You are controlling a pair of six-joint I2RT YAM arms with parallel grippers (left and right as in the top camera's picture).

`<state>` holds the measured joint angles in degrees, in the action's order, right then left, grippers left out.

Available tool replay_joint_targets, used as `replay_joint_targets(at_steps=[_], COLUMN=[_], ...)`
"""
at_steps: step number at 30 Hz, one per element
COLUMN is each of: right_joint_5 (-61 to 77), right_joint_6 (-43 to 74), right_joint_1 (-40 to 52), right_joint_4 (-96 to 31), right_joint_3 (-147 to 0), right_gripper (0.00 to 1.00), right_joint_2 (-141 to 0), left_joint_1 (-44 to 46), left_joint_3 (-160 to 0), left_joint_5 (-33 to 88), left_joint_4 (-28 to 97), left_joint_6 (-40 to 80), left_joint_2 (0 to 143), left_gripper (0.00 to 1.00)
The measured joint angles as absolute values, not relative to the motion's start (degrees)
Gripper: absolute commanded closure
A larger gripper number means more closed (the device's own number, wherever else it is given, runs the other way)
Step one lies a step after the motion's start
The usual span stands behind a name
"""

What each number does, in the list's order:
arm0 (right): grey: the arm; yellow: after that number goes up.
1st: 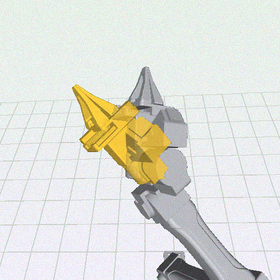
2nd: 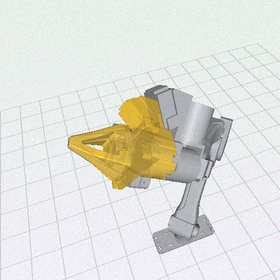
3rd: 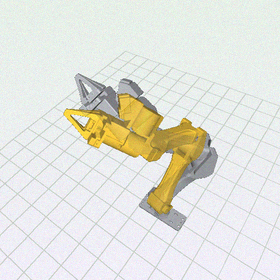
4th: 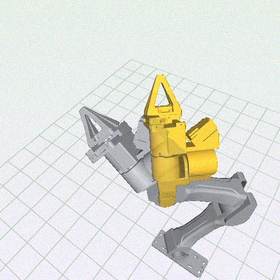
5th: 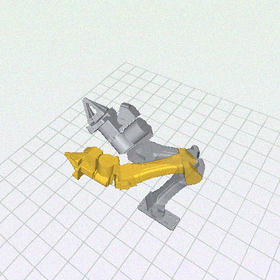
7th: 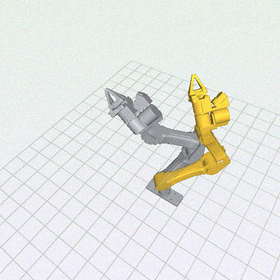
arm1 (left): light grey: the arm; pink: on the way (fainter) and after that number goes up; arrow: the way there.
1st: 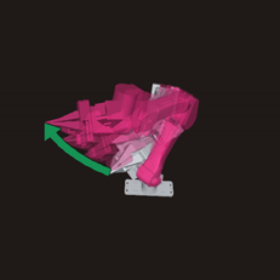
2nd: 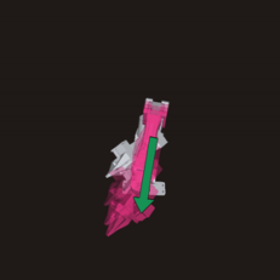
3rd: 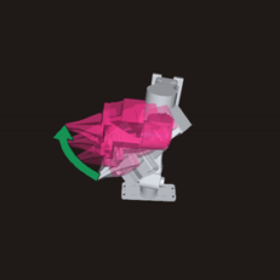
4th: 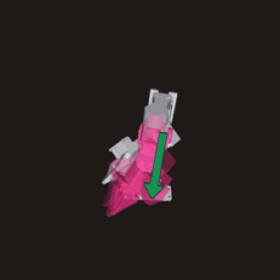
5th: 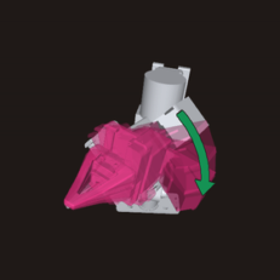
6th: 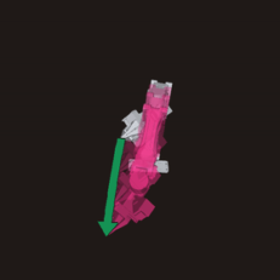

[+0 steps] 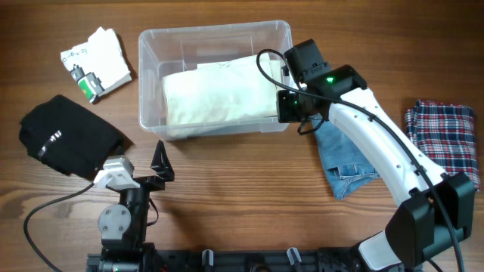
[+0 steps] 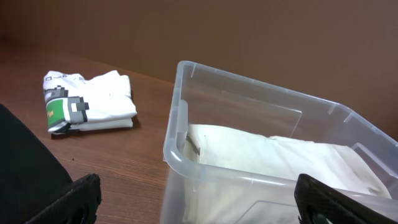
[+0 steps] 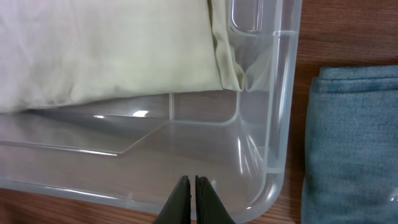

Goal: Pack container

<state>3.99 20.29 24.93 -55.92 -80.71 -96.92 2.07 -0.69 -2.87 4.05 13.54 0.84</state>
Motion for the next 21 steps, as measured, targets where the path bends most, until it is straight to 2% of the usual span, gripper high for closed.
replay_joint_targets(at_steps=[21], right_joint_5=[3.99], right_joint_6=[20.29], right_joint_1=[24.93], right_joint_4=[-54.0], right_joint_3=[-80.71], right_gripper=[0.96], right_joint_2=[-96.92], left_joint_1=[2.07], left_joint_3=[-0.69], left_joint_5=[-2.87], left_joint_4=[4.03], left_joint_6=[13.54], left_joint_2=[0.84], left_gripper=[0.0])
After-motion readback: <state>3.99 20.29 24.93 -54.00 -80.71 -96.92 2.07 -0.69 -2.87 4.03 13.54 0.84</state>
